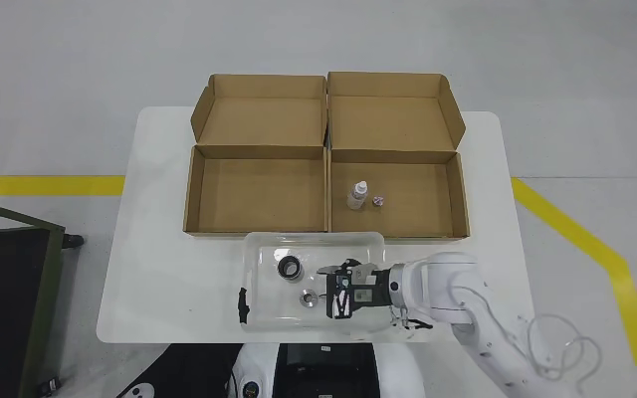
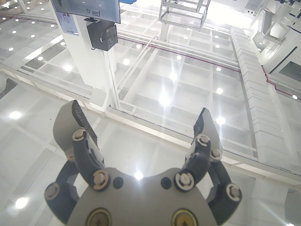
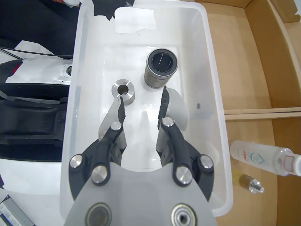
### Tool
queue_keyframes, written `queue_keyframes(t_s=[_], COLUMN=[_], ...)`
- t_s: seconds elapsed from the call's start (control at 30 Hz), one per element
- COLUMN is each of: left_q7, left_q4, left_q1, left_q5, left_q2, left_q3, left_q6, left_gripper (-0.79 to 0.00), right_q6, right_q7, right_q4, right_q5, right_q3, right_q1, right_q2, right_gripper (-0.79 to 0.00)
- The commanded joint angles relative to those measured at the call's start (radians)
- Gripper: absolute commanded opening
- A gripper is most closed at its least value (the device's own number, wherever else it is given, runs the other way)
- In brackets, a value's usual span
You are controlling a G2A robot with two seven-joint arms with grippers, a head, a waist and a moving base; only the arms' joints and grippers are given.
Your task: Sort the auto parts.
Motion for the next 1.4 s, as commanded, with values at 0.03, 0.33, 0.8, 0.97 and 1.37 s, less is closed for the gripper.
queue_keyframes(t_s=[0.03,0.33,0.8,0.97,1.37], left_q7=[0.0,0.0,0.0,0.0,0.0], left_q4=[0.0,0.0,0.0,0.0,0.0], left_q1=[0.0,0.0,0.0,0.0,0.0], left_q5=[0.0,0.0,0.0,0.0,0.0], left_q2=[0.0,0.0,0.0,0.0,0.0], left_q3=[0.0,0.0,0.0,0.0,0.0], left_q6=[0.0,0.0,0.0,0.0,0.0], left_gripper=[0.0,0.0,0.0,0.0,0.0], right_q6=[0.0,-0.007,0.009,0.019,0.032], right_q7=[0.007,0.023,0.007,-0.014,-0.055], right_q4=[0.027,0.109,0.209,0.239,0.267], right_q5=[0.006,0.042,0.06,0.05,0.024], right_q3=[-0.031,-0.109,-0.189,-0.212,-0.243], right_q1=[0.018,0.071,0.133,0.147,0.168], right_q2=[-0.004,-0.018,-0.035,-0.042,-0.051], right_gripper=[-0.493,-0.483,-0.459,-0.453,-0.483])
